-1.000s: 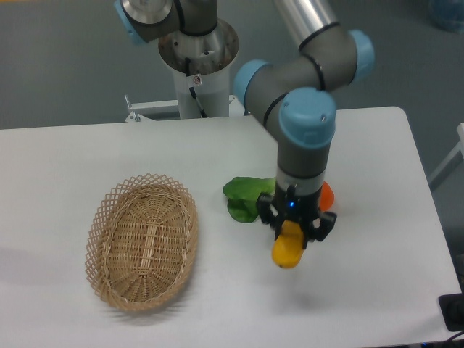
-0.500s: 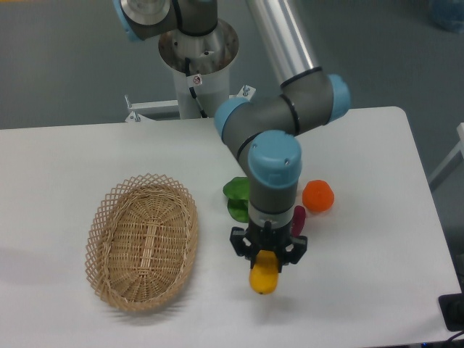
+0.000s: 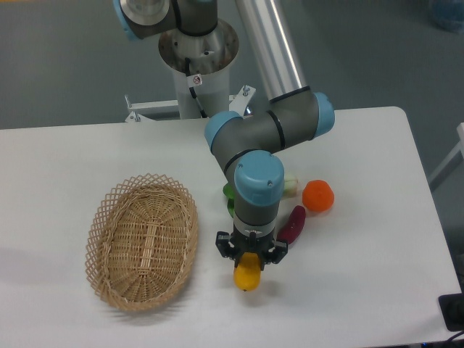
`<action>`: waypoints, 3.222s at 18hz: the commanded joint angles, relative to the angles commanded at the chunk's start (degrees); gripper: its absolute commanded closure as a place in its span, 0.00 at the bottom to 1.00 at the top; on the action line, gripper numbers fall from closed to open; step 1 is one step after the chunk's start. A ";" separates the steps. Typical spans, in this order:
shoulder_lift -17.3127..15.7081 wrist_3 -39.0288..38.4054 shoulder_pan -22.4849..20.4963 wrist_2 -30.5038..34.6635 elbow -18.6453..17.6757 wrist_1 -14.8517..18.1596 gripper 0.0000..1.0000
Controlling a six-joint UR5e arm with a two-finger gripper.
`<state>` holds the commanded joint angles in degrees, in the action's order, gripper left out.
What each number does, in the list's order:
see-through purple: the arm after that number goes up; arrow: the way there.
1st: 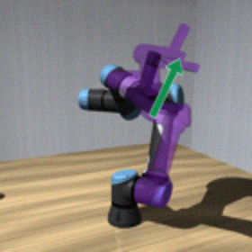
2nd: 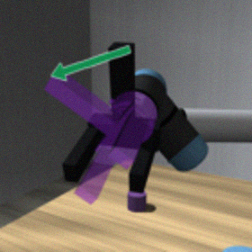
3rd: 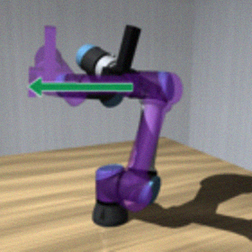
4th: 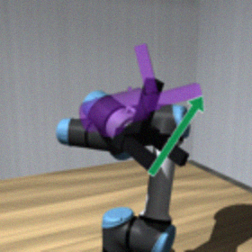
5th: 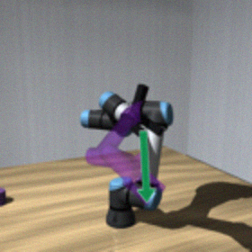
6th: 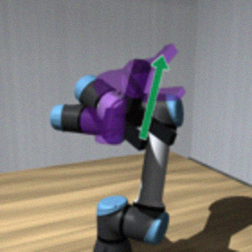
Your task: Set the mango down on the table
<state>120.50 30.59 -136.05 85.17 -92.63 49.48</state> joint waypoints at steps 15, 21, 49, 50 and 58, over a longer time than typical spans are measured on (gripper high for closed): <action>0.18 2.37 0.44 1.49 -2.02 -0.26 0.55; 0.09 2.37 0.53 1.49 -1.85 -0.35 0.38; -12.48 28.37 -7.73 0.70 2.46 10.89 0.00; -12.92 30.04 -8.08 0.70 2.29 11.33 0.00; -13.18 32.69 -8.44 0.79 2.02 11.51 0.00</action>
<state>107.31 63.28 -144.49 85.96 -90.62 61.00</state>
